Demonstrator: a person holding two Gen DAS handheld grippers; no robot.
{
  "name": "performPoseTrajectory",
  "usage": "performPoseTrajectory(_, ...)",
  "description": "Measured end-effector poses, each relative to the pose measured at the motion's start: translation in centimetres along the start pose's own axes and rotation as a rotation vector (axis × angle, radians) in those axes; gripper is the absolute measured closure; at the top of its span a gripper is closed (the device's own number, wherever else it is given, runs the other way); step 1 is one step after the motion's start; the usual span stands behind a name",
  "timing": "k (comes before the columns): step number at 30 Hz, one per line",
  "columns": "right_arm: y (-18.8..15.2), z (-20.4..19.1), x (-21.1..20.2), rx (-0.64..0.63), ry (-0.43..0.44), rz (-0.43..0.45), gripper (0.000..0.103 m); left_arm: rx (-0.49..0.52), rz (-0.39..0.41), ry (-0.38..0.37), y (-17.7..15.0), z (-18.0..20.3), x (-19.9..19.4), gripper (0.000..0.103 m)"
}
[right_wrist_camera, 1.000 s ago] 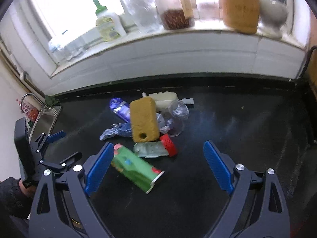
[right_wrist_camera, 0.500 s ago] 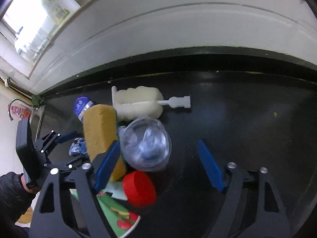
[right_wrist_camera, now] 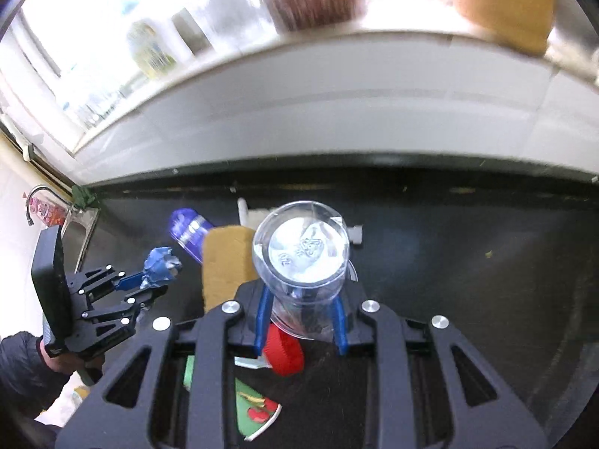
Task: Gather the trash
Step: 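Grasp the crumpled foil with the left tool while the right tool grasps the clear plastic cup, then carry the foil and cup to the bin and open both tools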
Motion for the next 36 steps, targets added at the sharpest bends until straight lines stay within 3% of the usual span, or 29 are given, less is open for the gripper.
performPoseTrajectory(8,-3.2,-3.1,-5.1,-0.039,-0.040,0.049,0.076,-0.079,0.039,0.056,-2.5,-0.1,-6.3,0.077)
performPoseTrajectory(16,-11.4,-6.6,-5.5,-0.057,-0.050,0.005,0.076,-0.126,0.001,0.089,-10.1,0.3,-10.4,0.077)
performPoseTrajectory(23,-15.1,-12.2,-6.7,-0.120,-0.028,0.001,0.076,-0.185,0.002,0.117,-14.8,-1.7,-14.7,0.077)
performPoseTrajectory(30,-17.5,-17.4,-5.1,-0.178,0.011,-0.042,0.076,-0.256,0.011,0.174,-19.0,-5.5,-18.2,0.077)
performPoseTrajectory(33,-18.4,-21.4,-3.3,-0.238,0.060,-0.077,0.076,-0.304,0.007,0.224,-21.7,-7.8,-19.7,0.077)
performPoseTrajectory(36,-20.2,-28.2,-0.3,-0.344,0.145,-0.142,0.076,-0.375,-0.006,0.287,-25.7,-10.9,-21.6,0.077)
Point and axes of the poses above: each gripper's, at about its wrist camera, not at the fingertips, and x roughly the way its jaws point, z to its right, y to its top, the point moved 10 cm from there along x, roughly the way its jaws point, and after that the axes turned 13 degrees about y, right-handed, at the moved point
